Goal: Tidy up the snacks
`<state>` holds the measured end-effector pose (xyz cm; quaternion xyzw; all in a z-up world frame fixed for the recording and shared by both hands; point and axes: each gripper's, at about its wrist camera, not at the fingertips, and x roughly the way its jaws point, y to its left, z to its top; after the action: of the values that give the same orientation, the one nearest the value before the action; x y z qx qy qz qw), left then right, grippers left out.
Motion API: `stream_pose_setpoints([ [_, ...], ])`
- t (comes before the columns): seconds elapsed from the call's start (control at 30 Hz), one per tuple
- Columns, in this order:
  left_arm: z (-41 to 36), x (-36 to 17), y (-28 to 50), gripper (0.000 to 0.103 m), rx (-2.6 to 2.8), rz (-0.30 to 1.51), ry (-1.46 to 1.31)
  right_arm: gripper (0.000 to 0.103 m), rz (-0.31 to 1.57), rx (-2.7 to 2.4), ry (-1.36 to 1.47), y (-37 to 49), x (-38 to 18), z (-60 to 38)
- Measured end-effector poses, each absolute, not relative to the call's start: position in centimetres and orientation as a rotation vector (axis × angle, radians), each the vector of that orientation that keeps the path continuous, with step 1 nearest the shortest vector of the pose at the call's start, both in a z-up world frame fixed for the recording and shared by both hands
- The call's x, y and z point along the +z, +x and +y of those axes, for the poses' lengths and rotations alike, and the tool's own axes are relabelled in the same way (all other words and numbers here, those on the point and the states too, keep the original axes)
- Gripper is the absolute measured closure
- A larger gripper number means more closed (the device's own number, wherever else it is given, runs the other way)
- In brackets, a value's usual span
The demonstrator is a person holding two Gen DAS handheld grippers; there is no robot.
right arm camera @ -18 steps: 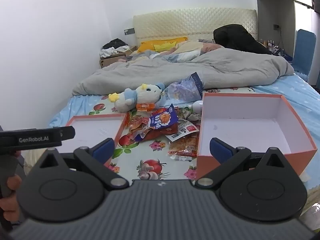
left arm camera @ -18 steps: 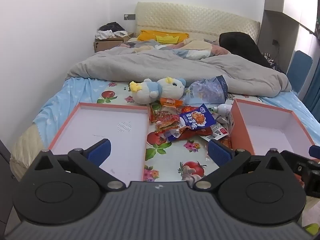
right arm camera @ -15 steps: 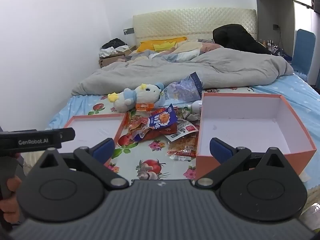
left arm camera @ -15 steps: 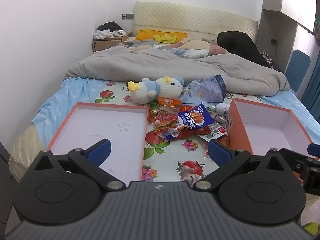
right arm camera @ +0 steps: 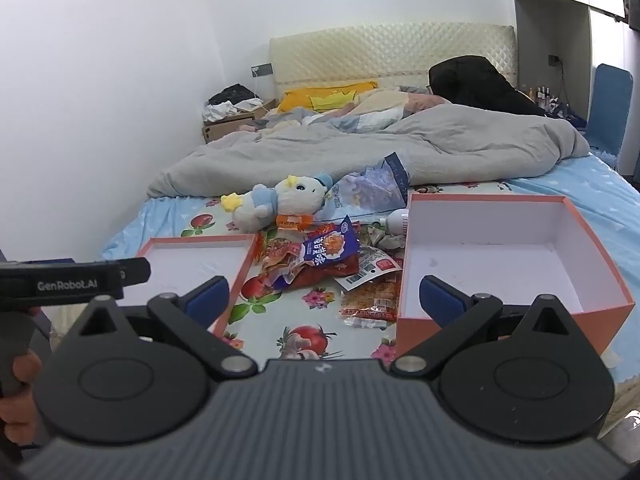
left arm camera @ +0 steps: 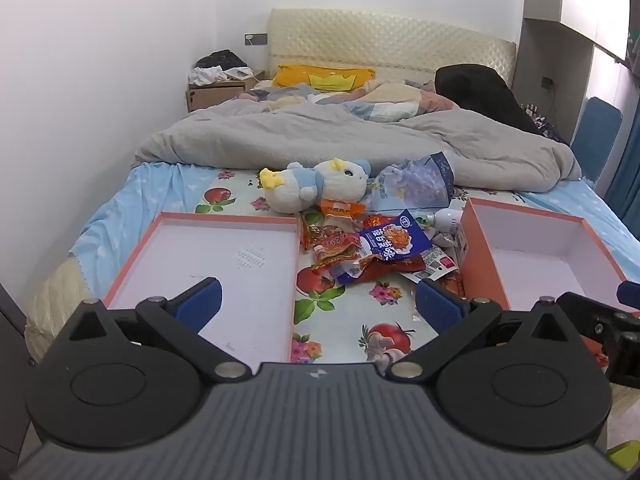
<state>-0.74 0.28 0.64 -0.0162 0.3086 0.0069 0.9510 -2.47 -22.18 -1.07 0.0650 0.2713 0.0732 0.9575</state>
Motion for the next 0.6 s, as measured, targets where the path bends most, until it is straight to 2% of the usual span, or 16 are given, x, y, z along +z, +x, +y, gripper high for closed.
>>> stream_pose_setpoints([
  [0.6,-0.3,0.7,-2.0,0.000,0.007,0.625,-0.016,0.000,0.551,0.172,0.144,-3.6,-1.0,-22.0],
])
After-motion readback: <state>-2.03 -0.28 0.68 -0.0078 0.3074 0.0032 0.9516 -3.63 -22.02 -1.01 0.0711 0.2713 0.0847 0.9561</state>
